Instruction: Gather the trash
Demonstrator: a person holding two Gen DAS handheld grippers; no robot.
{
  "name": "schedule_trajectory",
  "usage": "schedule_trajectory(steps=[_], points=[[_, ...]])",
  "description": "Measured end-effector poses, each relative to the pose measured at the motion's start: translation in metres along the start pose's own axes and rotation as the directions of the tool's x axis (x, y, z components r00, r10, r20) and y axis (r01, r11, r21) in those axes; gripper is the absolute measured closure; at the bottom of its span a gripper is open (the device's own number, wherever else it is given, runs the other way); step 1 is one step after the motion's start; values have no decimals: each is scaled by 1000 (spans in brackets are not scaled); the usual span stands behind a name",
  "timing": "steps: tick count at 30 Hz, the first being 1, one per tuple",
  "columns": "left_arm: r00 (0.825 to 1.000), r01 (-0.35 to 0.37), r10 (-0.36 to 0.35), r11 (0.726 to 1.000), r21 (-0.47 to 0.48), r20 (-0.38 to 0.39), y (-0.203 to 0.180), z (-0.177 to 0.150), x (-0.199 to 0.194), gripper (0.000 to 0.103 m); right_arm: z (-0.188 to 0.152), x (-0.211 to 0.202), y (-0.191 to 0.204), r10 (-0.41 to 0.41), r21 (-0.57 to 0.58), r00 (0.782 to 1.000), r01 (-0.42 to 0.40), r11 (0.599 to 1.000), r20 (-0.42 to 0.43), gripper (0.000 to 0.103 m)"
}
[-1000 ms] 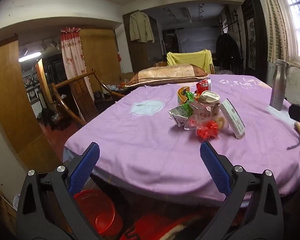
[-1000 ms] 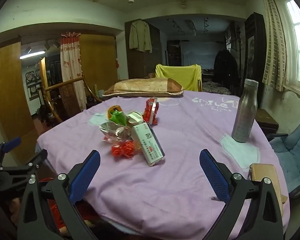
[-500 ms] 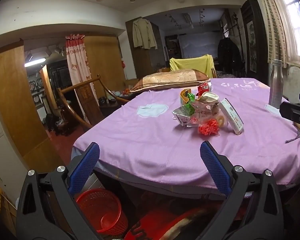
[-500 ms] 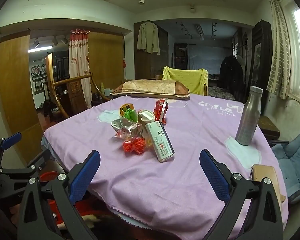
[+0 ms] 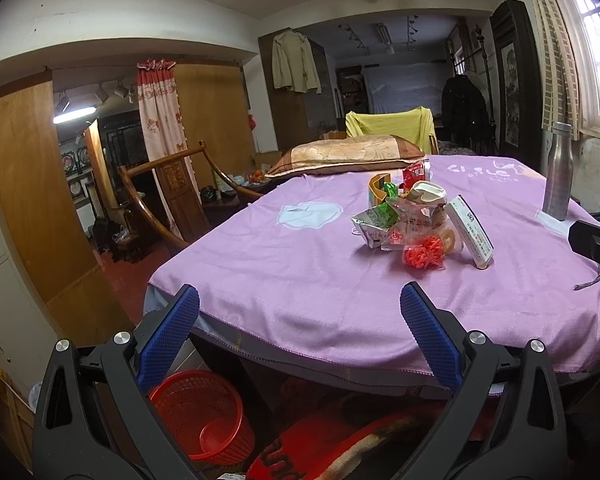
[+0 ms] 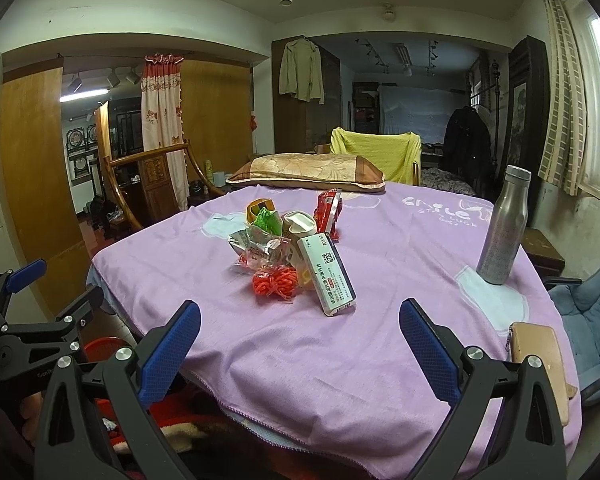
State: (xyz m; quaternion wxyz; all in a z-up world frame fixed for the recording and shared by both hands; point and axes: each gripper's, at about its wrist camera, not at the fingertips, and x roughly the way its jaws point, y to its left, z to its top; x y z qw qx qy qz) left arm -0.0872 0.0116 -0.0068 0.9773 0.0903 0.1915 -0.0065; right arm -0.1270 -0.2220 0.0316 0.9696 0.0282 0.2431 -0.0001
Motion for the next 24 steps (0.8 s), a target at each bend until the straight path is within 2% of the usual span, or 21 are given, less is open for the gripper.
schedule_trajectory(steps=[24], points=[[999,14,-15,1000,-20,-48,5,-2,8,7,-1,-1,9,-1,-16,1000,1,1000,-15,6]])
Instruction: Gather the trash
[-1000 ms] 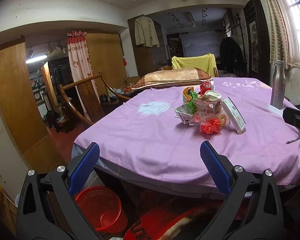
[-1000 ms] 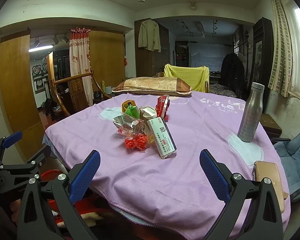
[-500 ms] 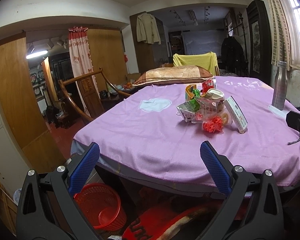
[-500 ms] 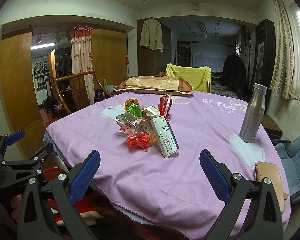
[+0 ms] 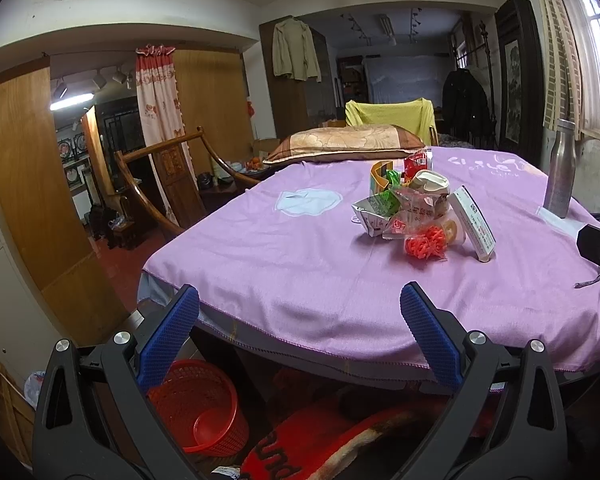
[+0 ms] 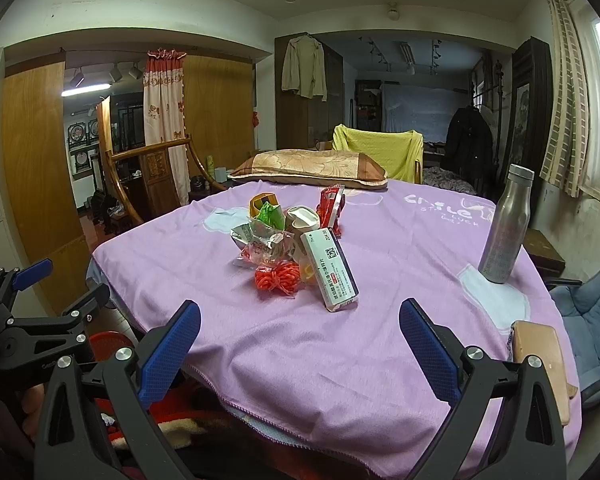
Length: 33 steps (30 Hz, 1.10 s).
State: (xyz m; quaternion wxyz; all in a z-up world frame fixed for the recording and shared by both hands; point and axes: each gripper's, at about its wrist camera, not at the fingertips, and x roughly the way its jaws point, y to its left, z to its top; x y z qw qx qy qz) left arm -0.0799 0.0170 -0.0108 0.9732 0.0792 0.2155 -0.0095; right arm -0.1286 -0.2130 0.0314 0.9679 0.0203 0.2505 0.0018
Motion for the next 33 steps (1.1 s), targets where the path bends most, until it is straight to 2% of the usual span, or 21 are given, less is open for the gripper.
schedule_trajectory(steps=[33], points=[[998,16,-16,1000,3,-53,-3,-3,13,7,-8,2,0,-1,11,1000,1,1000,-16,6]])
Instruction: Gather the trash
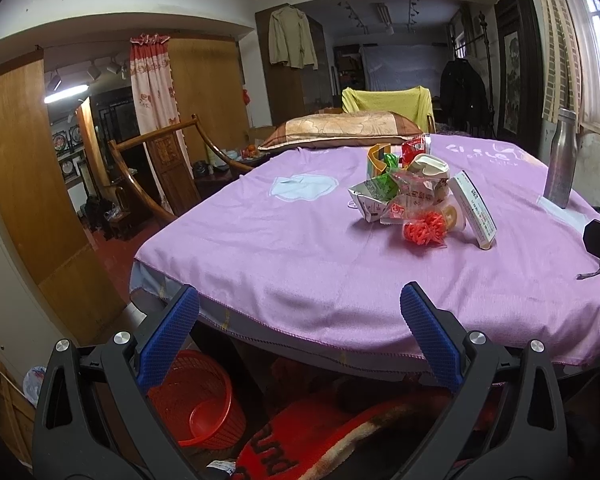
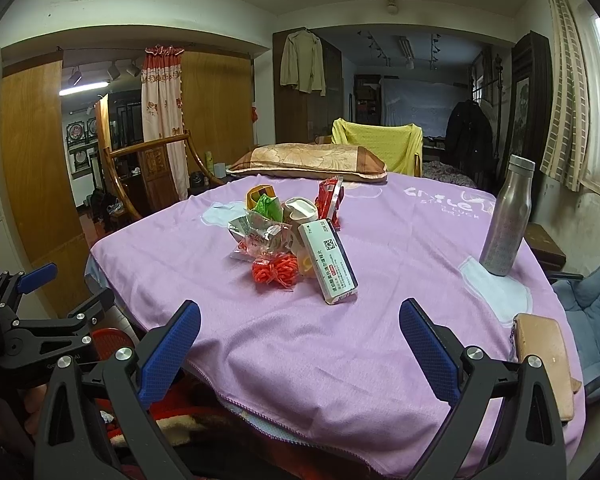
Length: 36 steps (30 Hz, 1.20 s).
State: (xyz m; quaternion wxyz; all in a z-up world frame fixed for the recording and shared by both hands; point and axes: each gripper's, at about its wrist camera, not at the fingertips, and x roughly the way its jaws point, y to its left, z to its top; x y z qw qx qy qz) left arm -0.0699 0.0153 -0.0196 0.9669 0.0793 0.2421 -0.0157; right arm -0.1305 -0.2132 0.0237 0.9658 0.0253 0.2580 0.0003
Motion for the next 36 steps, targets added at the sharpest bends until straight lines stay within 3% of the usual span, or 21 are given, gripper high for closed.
schedule_trajectory(steps=[12,23,27,33,36], points=[[997,22,-22,1000,4,-67,-3,-6,20,7,-5,22,-18,-7,46,998,10,999,-67,6],[979,80,-75,997,19,-192,-18,1,85,7,-23,104,-59,-12,123,959,49,991,-282,6],[965,128,-125,992,-2,-231,-25,20,118,7,-27,131,-62,-3,125,942,48,991,-336,6],[953,229,-225,973,-1,-203,-50,63,145,7,-27,158,-62,39,148,917,22,989,-396,6],[939,293,-283,956,24,-194,-71,82,159,7,-28,164,-63,52,159,908,17,987,-416,5]])
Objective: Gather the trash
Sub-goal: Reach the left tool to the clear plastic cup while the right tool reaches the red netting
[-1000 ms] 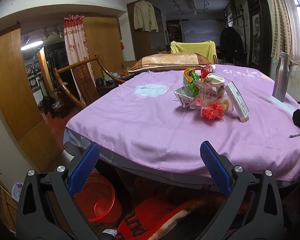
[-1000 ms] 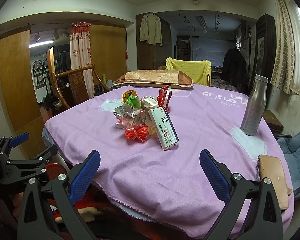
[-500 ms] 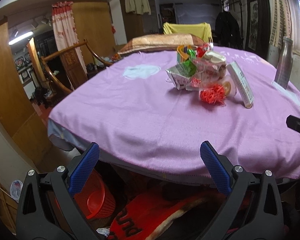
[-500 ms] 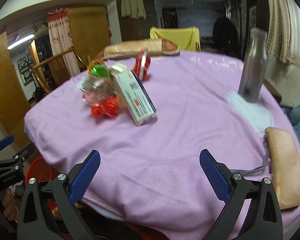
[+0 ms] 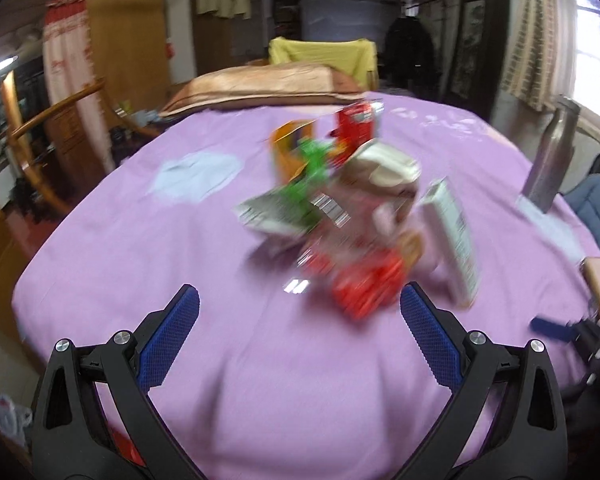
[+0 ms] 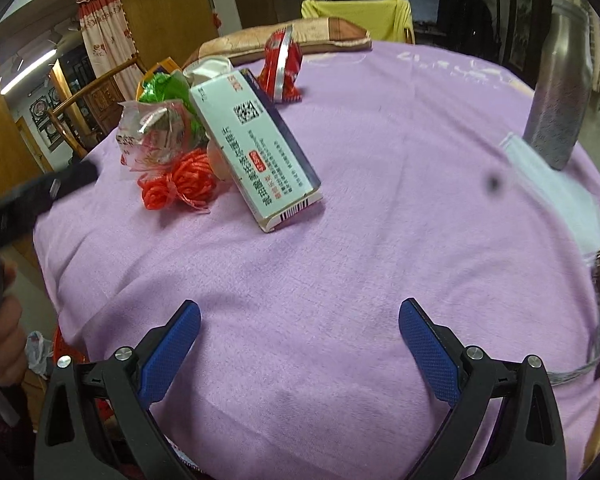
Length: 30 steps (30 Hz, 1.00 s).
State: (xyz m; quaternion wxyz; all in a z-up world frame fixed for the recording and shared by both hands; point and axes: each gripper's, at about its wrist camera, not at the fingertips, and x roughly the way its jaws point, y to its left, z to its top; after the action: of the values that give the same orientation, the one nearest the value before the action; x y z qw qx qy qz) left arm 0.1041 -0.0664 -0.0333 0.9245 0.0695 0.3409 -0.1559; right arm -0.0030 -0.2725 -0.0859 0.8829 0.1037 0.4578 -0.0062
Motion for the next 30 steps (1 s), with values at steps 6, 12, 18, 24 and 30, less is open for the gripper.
schedule_trajectory(steps=[6,12,18,24,30], points=[[1000,16,-15,998,62,-15,-22,20,33,7,-3,1,4,-12,-24,1000,12,1000,9,5],[997,-65,66,997,36,-34,2,15,47,7,-6,0,1,11,-41,1000,-10,999,26,4],[979,-201,198,978,-55,-50,71,-10,25,7,-8,-3,-1,32,-64,998,-29,997,45,4],[989,-144,138,983,-118,-56,100,-42,-9,7,-9,-5,1,43,-82,998,-40,996,41,5],[999,-45,44,993,-106,-18,83,-44,-12,7,-4,-24,2,100,-72,989,-93,993,104,5]])
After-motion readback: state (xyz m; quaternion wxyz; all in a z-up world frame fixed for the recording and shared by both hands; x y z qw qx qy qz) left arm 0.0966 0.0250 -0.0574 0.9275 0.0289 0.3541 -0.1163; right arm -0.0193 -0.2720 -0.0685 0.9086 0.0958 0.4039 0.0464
